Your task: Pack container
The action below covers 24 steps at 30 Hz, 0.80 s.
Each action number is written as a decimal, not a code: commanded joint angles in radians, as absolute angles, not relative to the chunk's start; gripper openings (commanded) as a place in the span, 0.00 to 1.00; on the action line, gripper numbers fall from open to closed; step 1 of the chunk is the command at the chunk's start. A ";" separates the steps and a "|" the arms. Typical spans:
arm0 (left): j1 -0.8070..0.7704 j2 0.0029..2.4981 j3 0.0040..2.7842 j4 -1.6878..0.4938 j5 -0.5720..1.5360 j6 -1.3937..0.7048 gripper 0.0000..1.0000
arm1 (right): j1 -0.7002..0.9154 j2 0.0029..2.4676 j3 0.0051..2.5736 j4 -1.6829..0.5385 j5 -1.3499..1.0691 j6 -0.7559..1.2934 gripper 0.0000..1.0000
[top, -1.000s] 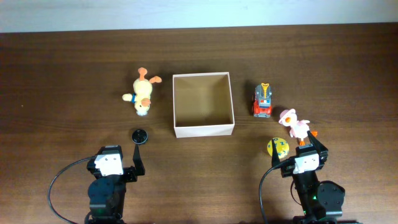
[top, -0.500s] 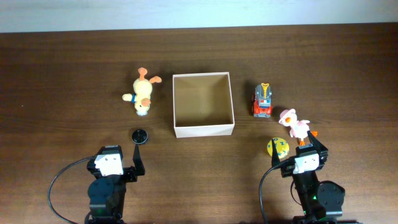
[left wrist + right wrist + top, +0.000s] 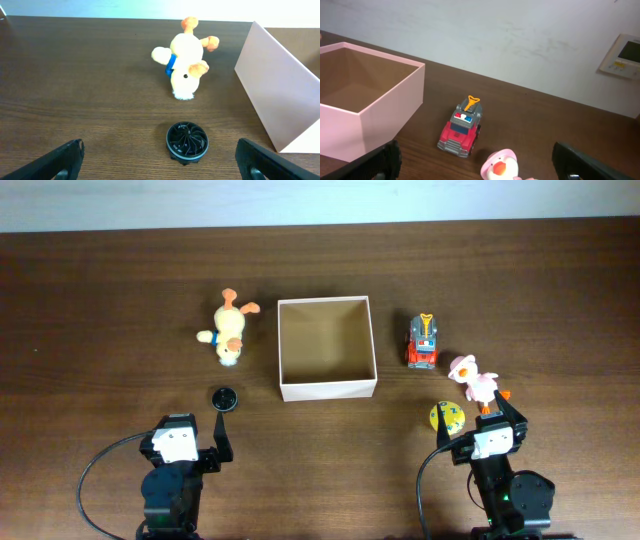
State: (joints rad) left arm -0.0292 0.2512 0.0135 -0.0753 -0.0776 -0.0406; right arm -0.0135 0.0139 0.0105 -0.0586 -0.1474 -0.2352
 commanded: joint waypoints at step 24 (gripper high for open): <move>-0.023 0.246 0.009 -0.076 -0.067 -0.021 0.99 | -0.020 0.004 0.006 -0.058 -0.141 -0.232 0.99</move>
